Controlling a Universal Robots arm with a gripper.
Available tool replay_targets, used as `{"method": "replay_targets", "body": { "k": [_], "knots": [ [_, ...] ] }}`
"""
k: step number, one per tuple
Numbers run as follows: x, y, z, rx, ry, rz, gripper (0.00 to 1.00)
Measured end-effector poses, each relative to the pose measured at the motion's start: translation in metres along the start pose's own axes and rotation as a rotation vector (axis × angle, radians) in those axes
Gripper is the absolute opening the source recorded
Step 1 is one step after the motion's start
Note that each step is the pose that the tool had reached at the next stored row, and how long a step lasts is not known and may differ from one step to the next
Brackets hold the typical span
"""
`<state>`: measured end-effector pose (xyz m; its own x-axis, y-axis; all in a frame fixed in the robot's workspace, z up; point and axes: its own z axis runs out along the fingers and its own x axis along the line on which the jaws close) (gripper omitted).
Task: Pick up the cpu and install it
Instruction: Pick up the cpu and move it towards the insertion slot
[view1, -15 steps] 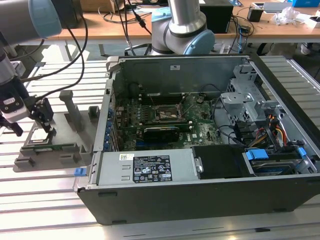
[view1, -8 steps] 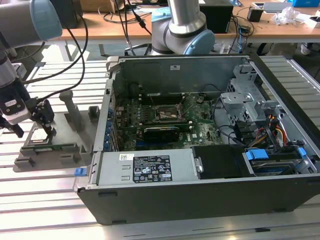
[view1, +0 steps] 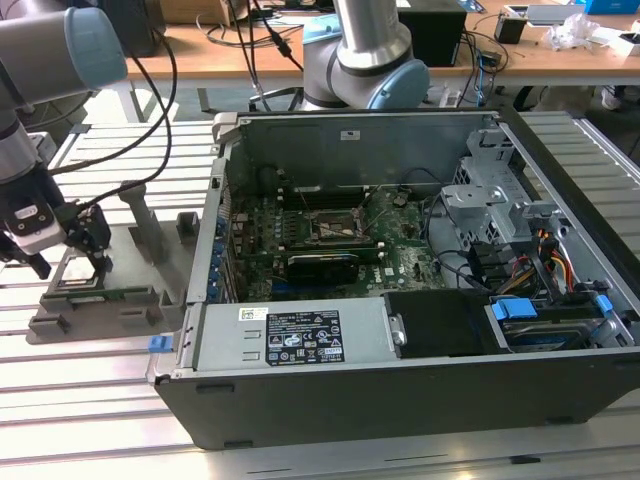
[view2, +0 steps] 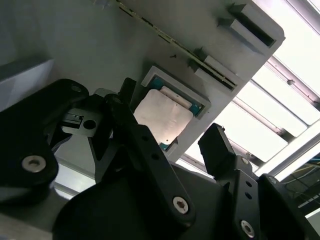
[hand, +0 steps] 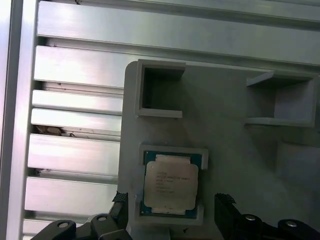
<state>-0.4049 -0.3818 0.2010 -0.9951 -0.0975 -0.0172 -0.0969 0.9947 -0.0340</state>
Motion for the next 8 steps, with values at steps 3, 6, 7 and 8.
{"method": "replay_targets", "body": {
  "k": [3,6,7,8],
  "knots": [
    [-0.0007,0.0072,0.0028,0.0000,-0.0003,0.000,0.78],
    [-0.0010,0.0107,0.0065,0.0004,0.0000,0.001,0.78],
    [-0.0010,0.0114,0.0074,0.0004,0.0001,0.004,0.78],
    [-0.0010,0.0120,0.0087,0.0006,0.0003,0.010,0.78]
  ]
}}
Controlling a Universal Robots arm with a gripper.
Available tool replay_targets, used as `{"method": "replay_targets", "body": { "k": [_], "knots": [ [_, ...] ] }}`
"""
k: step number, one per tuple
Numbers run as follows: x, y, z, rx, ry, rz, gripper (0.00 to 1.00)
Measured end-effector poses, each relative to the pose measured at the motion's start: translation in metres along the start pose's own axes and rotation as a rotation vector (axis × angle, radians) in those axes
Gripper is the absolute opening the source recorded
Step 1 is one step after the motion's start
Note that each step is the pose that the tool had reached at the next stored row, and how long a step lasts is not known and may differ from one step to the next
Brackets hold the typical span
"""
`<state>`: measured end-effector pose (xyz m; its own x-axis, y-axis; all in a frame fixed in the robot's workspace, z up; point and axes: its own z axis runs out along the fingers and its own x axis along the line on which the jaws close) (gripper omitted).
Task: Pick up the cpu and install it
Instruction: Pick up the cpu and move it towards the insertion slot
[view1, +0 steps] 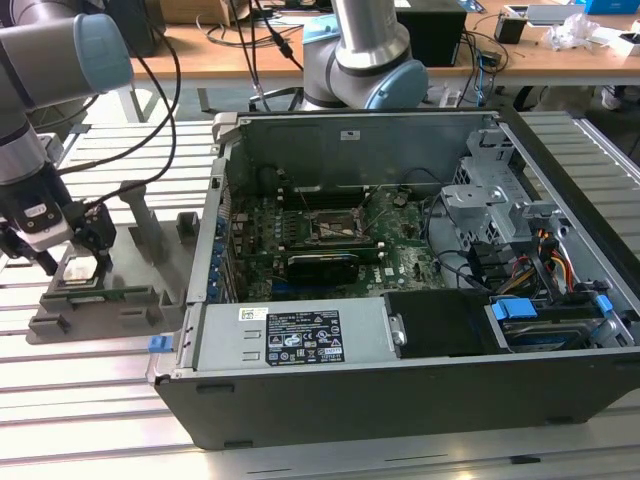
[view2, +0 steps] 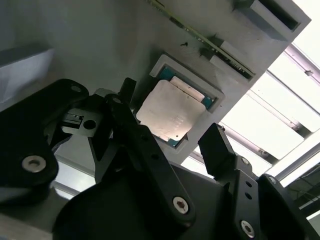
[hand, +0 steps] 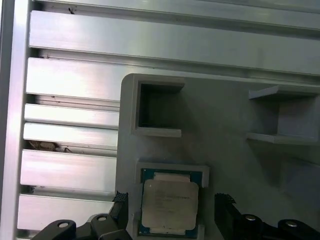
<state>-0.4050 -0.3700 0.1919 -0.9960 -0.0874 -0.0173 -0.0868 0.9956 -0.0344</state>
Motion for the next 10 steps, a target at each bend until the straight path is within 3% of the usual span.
{"method": "replay_targets", "body": {
  "k": [10],
  "knots": [
    [0.0012,0.0009,0.0043,0.0002,0.0004,0.007,0.76]
  ]
}}
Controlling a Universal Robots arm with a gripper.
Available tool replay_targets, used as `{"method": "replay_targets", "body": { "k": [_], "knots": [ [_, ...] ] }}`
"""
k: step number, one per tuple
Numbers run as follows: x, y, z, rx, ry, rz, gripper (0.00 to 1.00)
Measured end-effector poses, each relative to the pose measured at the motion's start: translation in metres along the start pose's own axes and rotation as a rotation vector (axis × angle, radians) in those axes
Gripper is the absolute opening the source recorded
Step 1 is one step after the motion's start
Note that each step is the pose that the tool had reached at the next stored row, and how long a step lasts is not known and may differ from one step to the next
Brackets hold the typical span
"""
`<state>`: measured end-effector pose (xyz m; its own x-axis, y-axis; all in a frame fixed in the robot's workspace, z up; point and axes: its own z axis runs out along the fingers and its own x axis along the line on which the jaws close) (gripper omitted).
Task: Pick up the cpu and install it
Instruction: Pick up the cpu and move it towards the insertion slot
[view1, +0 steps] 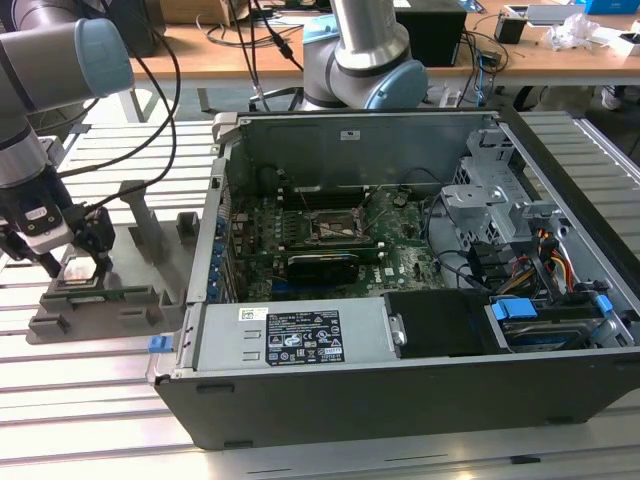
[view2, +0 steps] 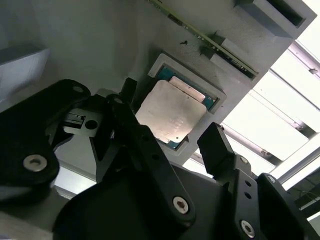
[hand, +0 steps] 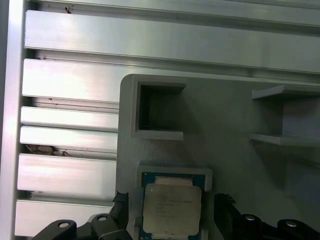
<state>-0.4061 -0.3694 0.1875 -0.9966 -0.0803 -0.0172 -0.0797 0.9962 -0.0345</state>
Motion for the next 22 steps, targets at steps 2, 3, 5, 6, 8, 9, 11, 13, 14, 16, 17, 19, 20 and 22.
{"method": "replay_targets", "body": {
  "k": [2,3,5,6,8,9,11,13,14,16,17,19,20,22],
  "knots": [
    [0.0000,0.0000,0.0001,0.0000,0.0000,0.000,0.70],
    [0.0000,0.0000,0.0000,0.0001,0.0000,0.000,0.58],
    [0.0000,0.0000,0.0001,0.0000,0.0000,0.000,0.55],
    [0.0000,0.0000,0.0001,0.0000,0.0000,0.000,0.55],
    [0.0000,0.0000,0.0002,0.0000,0.0000,0.000,0.55],
    [0.0000,0.0000,0.0002,0.0000,0.0000,0.000,0.55],
    [0.0000,0.0000,0.0002,0.0000,0.0000,0.000,0.55],
    [0.0000,0.0000,0.0002,0.0000,0.0000,0.000,0.55],
    [0.0000,0.0000,0.0003,0.0000,0.0000,0.000,0.55],
    [0.0000,0.0000,0.0003,0.0000,0.0000,0.000,0.55],
    [0.0000,0.0000,0.0002,0.0000,0.0000,0.000,0.55],
    [-0.0002,-0.0001,-0.0035,-0.0002,-0.0005,0.000,0.55],
    [-0.0001,-0.0002,-0.0066,0.0000,-0.0001,0.000,0.55],
    [-0.0003,-0.0005,-0.0158,0.0000,-0.0001,0.000,0.55]
  ]
}}
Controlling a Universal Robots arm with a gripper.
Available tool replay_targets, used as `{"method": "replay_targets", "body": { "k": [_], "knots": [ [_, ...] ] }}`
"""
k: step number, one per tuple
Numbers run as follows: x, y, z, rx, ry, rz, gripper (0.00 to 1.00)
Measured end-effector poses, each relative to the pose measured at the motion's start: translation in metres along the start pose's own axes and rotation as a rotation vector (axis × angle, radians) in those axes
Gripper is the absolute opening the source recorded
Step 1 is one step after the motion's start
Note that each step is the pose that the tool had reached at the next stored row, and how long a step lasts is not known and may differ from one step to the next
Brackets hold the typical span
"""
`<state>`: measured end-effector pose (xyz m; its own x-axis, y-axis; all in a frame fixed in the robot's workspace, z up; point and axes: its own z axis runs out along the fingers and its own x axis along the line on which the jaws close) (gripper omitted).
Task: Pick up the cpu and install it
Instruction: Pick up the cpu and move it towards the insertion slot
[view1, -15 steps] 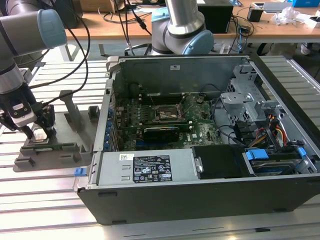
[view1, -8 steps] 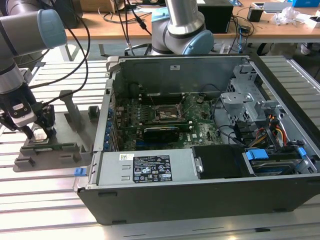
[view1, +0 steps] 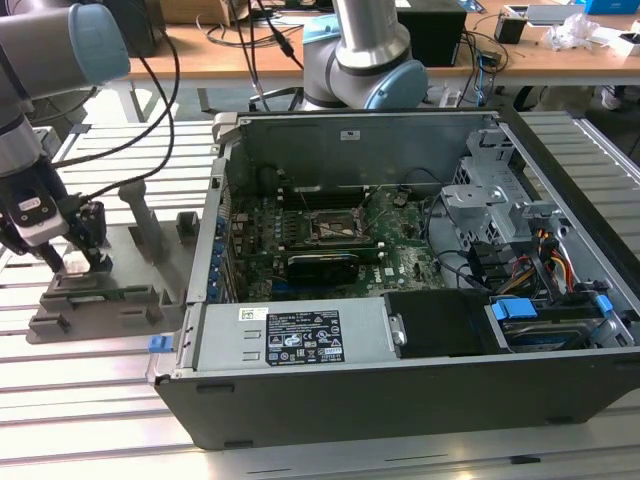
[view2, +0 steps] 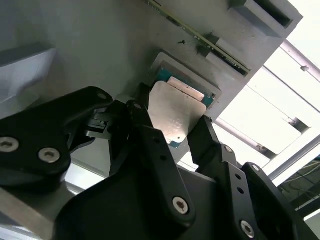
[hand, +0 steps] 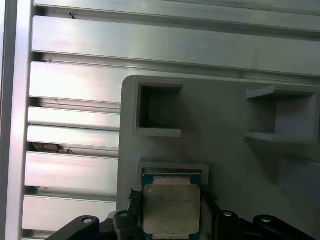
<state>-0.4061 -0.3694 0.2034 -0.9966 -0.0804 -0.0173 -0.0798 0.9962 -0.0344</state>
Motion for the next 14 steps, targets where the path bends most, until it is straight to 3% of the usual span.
{"method": "replay_targets", "body": {
  "k": [7,14],
  "knots": [
    [-0.0004,-0.0008,-0.0229,0.0001,0.0001,0.000,0.55],
    [-0.0006,-0.0013,-0.0388,0.0000,0.0001,0.000,0.55]
  ]
}}
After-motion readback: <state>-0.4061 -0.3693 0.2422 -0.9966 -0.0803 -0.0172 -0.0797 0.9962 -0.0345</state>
